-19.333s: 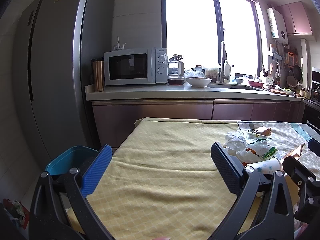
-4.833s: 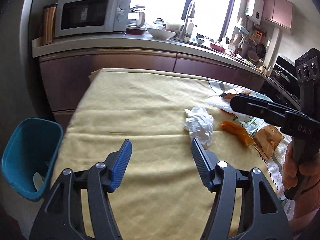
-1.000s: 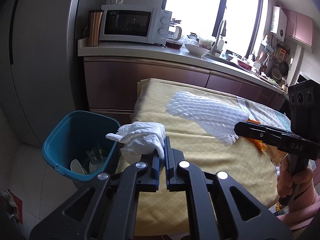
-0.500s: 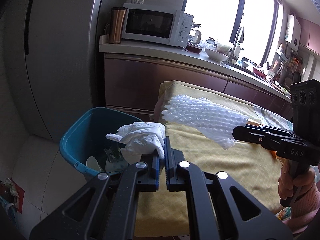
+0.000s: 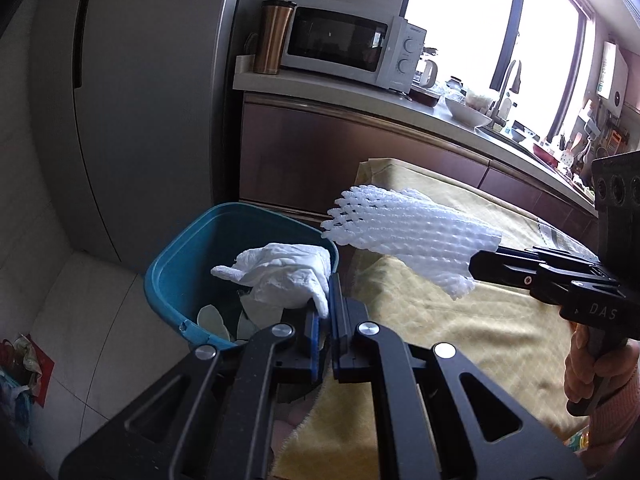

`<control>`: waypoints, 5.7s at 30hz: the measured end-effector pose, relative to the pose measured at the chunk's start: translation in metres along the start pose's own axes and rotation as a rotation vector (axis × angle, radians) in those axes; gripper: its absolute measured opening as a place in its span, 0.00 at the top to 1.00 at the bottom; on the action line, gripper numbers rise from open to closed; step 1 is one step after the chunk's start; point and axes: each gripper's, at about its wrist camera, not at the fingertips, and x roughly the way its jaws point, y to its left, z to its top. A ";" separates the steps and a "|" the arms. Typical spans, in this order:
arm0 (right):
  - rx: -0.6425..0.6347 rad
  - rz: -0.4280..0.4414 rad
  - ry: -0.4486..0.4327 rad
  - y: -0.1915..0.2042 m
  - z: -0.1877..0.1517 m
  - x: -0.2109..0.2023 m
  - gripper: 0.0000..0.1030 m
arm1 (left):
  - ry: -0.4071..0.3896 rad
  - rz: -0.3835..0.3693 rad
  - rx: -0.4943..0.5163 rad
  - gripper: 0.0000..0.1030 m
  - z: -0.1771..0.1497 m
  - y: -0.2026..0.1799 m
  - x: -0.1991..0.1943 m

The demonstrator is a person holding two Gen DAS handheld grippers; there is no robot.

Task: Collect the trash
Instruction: 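Carry the tissue and foam net toward the teal bin with both tools, then open both tools over the teal bin to drop the tissue and foam net, then move both open tools back to the brown wrappers on the table, then grasp a brown snack wrapper with the left tool while the right tool grasps another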

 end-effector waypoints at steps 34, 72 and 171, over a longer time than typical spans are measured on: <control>-0.021 -0.051 0.206 0.012 0.022 0.112 0.87 | 0.108 0.078 -0.097 0.96 -0.005 0.045 0.063; 0.060 -0.048 0.086 0.001 0.001 0.032 0.58 | 0.007 -0.007 -0.015 0.56 -0.008 0.004 0.041; 0.412 -0.235 -0.289 -0.072 -0.128 -0.213 0.95 | 0.144 -0.313 0.338 0.85 -0.031 -0.190 0.040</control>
